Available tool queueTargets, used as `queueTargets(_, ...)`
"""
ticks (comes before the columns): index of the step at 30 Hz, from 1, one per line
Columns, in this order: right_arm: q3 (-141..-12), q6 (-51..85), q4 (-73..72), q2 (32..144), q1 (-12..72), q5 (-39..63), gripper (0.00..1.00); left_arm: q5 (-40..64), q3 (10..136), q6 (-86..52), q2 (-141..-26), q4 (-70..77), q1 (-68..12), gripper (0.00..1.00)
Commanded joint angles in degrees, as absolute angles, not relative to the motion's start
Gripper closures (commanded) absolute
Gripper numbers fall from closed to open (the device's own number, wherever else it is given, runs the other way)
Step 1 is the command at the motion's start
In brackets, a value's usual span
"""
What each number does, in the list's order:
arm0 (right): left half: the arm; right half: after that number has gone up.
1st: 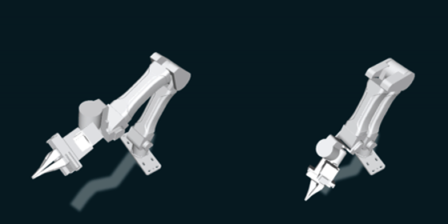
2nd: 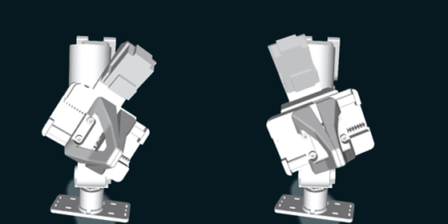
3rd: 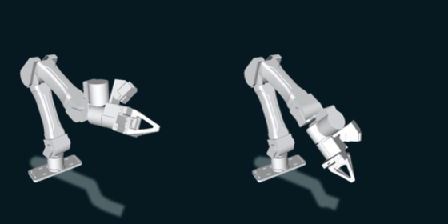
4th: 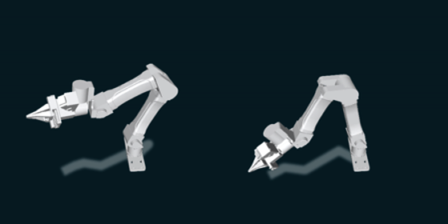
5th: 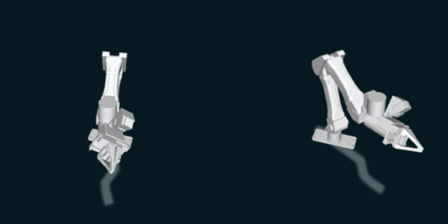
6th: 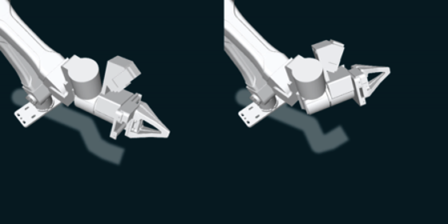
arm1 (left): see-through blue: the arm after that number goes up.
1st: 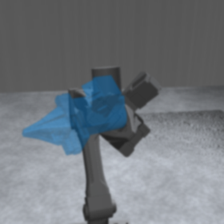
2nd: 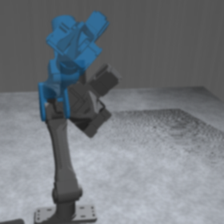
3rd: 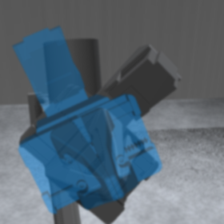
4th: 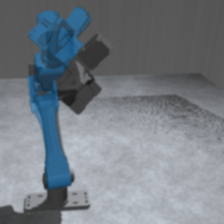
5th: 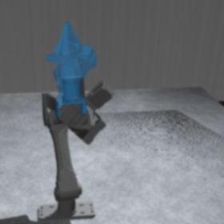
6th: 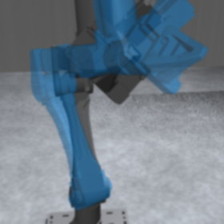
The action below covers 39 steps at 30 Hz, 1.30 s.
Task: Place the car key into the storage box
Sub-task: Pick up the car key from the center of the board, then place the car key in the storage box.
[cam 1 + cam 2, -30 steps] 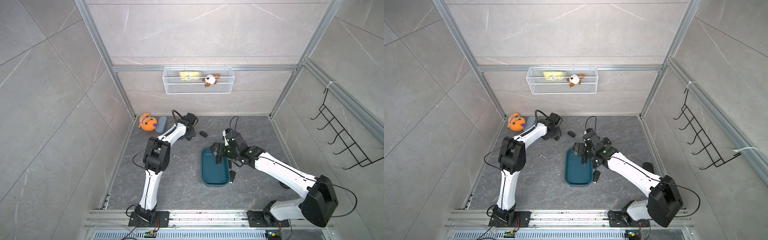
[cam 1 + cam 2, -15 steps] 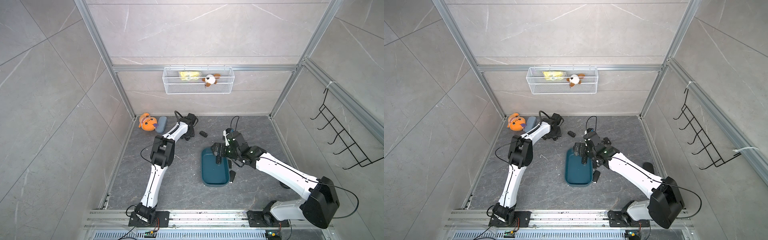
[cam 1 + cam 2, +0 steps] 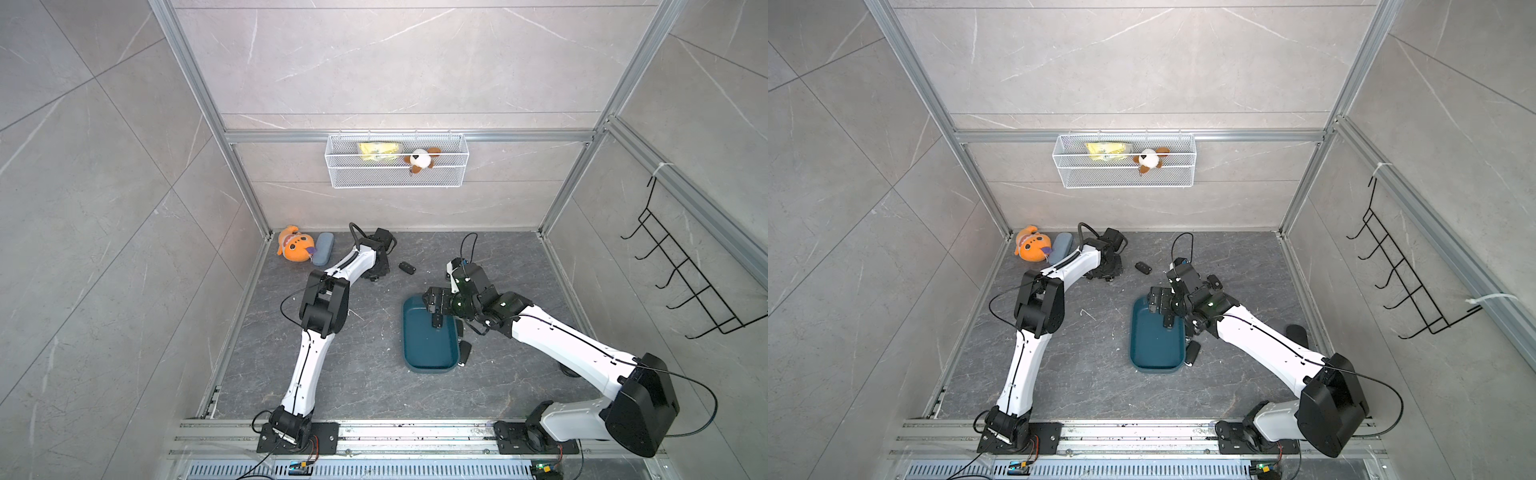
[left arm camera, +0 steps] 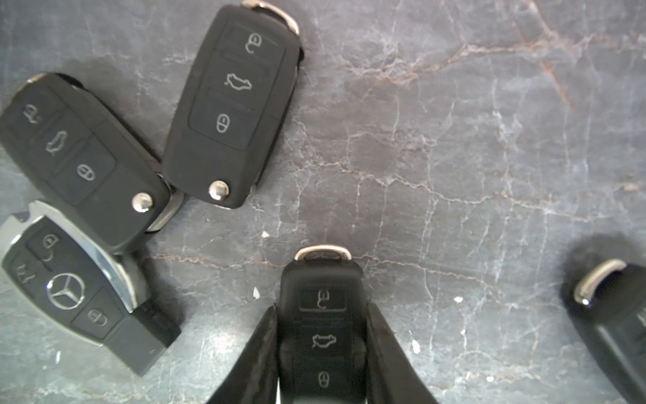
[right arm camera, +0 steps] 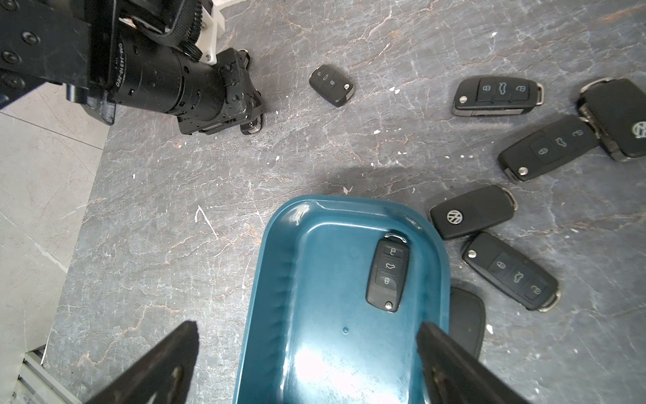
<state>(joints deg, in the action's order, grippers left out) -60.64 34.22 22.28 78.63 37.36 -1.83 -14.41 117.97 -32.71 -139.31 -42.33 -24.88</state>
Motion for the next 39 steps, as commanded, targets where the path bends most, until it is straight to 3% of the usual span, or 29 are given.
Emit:
queueTargets(1,-59.5,33.6,23.3,76.8,37.3,-1.4,0.01,-12.5,115.2,-31.9,-137.1,-44.1,-24.9,0.67)
queueTargets(13,-56.6,34.2,23.6,75.1,37.3,-0.7,0.01,-11.3,105.7,-33.8,-124.5,-41.1,-27.5,0.69)
queueTargets(26,-52.6,34.5,25.6,70.7,37.2,-2.3,0.01,-12.5,92.9,-40.0,-109.9,-40.1,-38.6,0.69)
queueTargets(39,-49.1,34.7,30.5,63.7,37.2,-6.5,0.0,-12.3,89.0,-44.3,-108.7,-39.3,-49.2,0.7)
